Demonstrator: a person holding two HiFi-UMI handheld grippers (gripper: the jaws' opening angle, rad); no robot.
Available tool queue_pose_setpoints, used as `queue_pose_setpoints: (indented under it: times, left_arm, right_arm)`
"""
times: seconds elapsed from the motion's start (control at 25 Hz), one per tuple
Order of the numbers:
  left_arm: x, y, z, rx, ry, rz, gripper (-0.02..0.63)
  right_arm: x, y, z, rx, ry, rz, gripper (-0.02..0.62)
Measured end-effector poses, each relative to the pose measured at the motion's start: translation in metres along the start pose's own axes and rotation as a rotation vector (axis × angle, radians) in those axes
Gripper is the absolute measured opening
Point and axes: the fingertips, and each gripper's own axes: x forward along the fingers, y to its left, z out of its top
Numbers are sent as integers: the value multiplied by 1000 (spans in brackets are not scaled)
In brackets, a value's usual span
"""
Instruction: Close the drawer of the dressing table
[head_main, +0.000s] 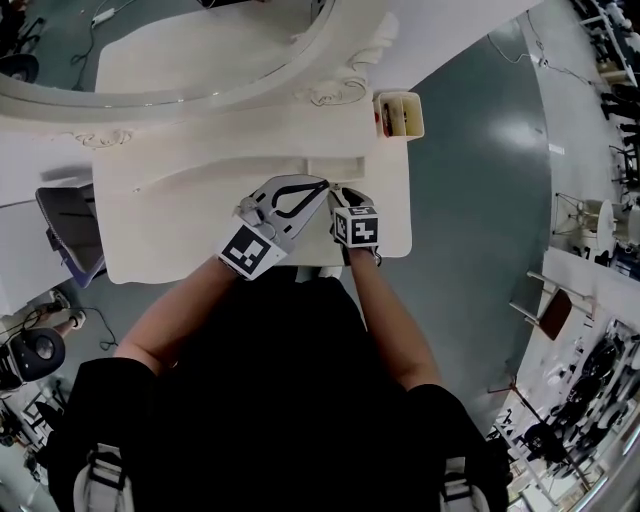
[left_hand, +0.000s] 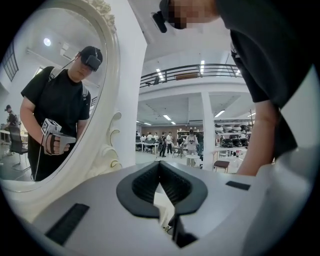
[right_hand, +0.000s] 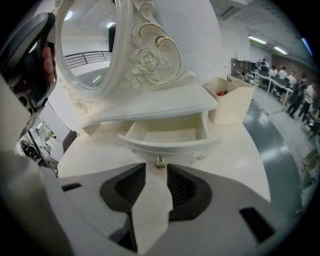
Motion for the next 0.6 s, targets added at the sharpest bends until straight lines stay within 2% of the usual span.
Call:
queue_pose_setpoints:
  times: [0.28, 0.6]
  left_arm:
    - [-3, 13, -6, -16, 4, 0, -5]
    - [-11, 29, -15, -26, 19, 15, -5]
  right_arm:
    - [15, -8, 0, 70, 24, -26, 117]
    - [20, -5, 0, 51, 37, -48, 95]
